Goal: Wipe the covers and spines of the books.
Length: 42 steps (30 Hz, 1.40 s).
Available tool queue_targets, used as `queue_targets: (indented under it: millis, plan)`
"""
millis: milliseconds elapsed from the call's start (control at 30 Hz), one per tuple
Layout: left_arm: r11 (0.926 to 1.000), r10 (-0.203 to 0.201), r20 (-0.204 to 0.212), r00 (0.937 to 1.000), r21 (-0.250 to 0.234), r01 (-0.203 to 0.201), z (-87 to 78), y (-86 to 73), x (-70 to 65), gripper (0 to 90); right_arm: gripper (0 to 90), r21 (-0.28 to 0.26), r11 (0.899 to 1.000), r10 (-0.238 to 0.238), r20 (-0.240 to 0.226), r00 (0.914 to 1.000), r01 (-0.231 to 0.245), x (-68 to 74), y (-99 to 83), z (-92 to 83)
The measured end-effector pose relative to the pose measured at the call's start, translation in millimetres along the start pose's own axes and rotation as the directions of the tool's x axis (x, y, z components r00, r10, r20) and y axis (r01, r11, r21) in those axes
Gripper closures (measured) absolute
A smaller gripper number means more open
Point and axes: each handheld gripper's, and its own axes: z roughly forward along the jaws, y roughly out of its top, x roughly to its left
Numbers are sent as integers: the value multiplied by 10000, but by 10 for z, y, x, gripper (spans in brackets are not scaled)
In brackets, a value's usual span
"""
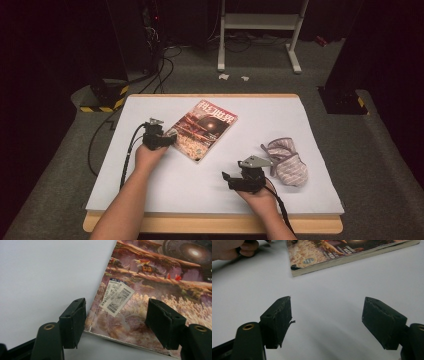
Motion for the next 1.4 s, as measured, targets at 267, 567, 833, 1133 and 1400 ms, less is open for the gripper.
queue_targets:
  millis: [267, 567, 833, 1133, 1400]
  plan:
    - [9987, 510, 226, 9984, -11, -510, -137, -158, -299, 344, 261, -37, 10000, 28, 103, 9999, -28, -21, -4, -11]
    - [9891, 1453, 819, 9860, 104, -1466, -235, -322, -796, 393, 281, -118, 9998, 143, 334, 9993, -139, -76, -12, -20]
    - [9946, 977, 1352, 9860, -493, -918, -273, -297, -816, 379, 318, -216, 9997, 122, 662, 9977, -108, -99, -43, -28]
    - [9935, 833, 1183, 9895, -876, -731, -219, -173, -801, 391, 369, -100, 9987, 499, 1029, 9934, -491, -148, -37, 100]
    - [9961, 808, 1159, 9900, -445, -761, -112, -154, -803, 373, 398, 190, 9989, 406, 1532, 9874, -440, -218, 171, 218]
